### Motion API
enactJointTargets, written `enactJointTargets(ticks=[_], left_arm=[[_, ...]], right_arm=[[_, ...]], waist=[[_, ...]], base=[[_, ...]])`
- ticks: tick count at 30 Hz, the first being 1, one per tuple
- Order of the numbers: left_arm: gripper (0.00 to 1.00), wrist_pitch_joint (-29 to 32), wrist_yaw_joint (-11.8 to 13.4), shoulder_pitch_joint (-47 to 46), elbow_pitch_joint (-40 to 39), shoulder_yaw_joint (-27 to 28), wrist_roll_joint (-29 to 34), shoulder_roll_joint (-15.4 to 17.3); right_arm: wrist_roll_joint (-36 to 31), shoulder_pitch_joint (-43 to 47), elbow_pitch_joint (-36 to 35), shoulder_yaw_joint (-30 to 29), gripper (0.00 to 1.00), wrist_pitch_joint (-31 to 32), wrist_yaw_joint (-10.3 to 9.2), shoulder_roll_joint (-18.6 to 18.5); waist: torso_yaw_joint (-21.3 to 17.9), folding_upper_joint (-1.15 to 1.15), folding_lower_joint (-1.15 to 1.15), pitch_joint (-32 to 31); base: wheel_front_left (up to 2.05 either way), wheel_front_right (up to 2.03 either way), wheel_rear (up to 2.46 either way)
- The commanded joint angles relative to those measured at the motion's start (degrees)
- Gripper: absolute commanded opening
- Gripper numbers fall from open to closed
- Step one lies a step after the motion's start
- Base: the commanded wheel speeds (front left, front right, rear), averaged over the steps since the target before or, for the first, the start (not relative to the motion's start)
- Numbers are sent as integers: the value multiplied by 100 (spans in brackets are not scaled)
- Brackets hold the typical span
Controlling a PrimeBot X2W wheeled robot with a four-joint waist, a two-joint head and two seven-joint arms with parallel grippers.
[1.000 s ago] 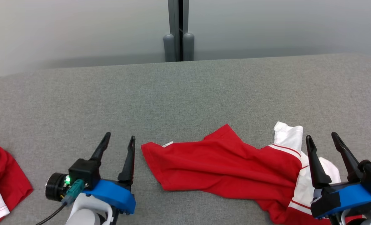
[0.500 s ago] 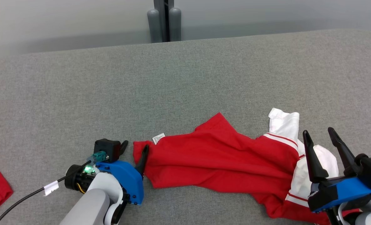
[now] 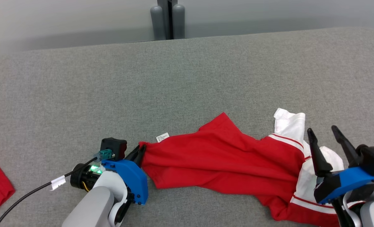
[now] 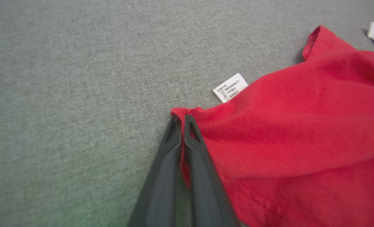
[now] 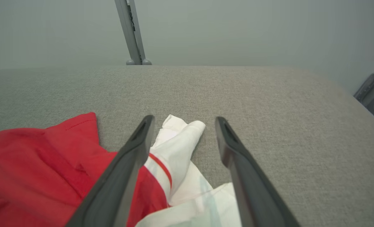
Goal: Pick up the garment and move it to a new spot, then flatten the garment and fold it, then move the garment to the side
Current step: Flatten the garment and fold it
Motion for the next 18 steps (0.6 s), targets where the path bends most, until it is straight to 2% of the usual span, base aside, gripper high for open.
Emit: enactJointTargets(ticks=[1, 7, 18], left_arm=[[0, -3, 10, 14, 88, -36, 31, 16], [0, -153, 25, -107, 66, -43, 66, 32], [0, -356, 39, -244, 93, -98, 113, -7]], right_arm=[[70, -182, 131, -6, 100, 14, -2, -119], [278, -964, 951, 188, 100, 147, -1, -587], [799, -2494, 2475, 1588, 100, 1269, -1, -1320]], waist=[[57, -1, 0, 41], [236, -1, 0, 262], [403, -1, 0, 535]], base=[[0, 0, 0], [0, 0, 0], [0, 0, 0]])
